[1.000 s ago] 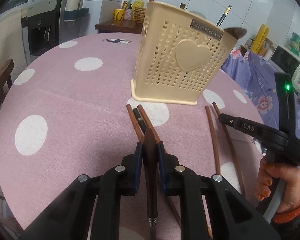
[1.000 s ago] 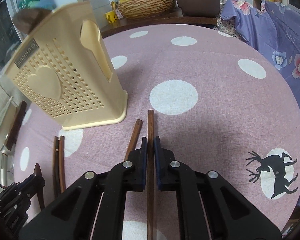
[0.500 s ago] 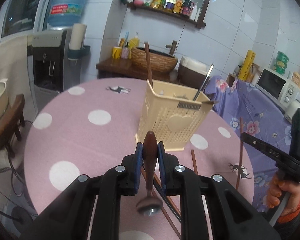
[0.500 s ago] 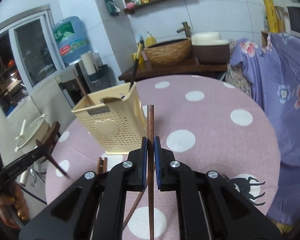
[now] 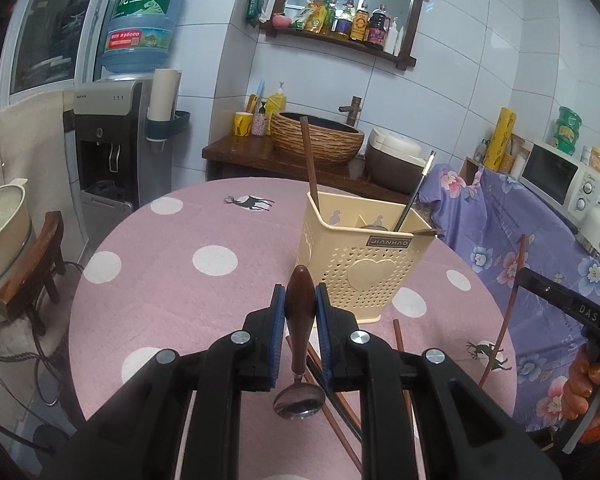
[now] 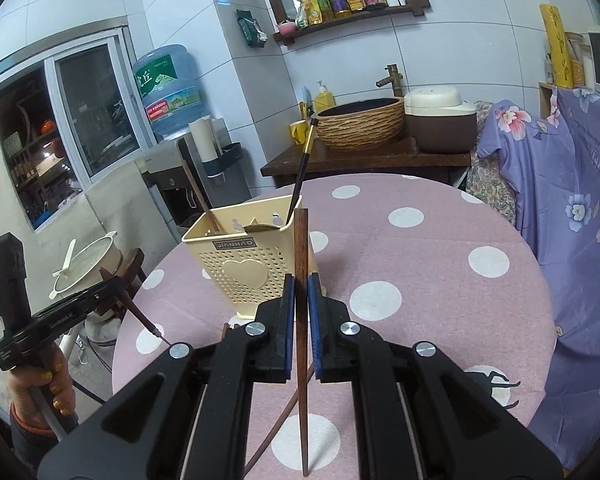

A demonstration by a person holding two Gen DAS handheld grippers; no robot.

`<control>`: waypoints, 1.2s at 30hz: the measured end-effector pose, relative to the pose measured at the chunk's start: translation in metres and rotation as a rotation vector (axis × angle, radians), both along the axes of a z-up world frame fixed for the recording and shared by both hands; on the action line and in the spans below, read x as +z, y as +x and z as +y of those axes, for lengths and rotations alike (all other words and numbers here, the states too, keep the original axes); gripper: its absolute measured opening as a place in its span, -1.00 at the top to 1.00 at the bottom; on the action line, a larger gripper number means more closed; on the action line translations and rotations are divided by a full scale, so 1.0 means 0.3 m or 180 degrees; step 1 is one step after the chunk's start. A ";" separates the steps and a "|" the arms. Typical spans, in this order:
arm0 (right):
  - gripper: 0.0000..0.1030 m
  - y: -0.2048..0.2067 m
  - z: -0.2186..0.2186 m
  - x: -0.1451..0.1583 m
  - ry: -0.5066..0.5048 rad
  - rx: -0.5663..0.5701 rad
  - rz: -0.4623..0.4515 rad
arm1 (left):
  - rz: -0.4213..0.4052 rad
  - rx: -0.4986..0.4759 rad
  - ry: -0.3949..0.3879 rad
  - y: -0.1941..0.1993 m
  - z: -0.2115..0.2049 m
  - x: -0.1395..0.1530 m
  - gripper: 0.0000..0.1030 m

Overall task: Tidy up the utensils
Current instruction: 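Carry the brown chopstick with the right gripper over the cream holder, then lower the chopstick into the holder and open the right gripper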

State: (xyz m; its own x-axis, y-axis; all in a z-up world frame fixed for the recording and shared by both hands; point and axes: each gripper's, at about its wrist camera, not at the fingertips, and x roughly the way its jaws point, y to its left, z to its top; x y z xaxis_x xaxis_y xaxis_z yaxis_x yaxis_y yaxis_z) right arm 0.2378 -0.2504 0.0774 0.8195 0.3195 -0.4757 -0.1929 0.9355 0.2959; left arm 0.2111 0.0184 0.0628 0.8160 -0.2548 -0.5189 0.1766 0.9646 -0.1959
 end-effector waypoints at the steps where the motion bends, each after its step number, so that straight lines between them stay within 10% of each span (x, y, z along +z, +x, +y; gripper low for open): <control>1: 0.85 -0.003 0.000 0.007 -0.0005 0.0002 -0.0018 | -0.0007 0.0002 0.0006 0.000 0.000 0.003 0.69; 12: 0.86 0.009 0.020 0.110 0.0034 0.0129 -0.0117 | -0.0024 -0.0099 -0.0072 0.027 -0.004 0.063 0.69; 29: 0.86 0.169 0.108 0.558 -0.0034 0.0045 -0.0806 | -0.0243 -0.0248 -0.0260 0.272 -0.062 0.459 0.69; 36: 0.86 0.306 0.132 0.518 -0.0089 -0.0232 -0.0836 | -0.0264 -0.0073 -0.0069 0.363 -0.134 0.413 0.69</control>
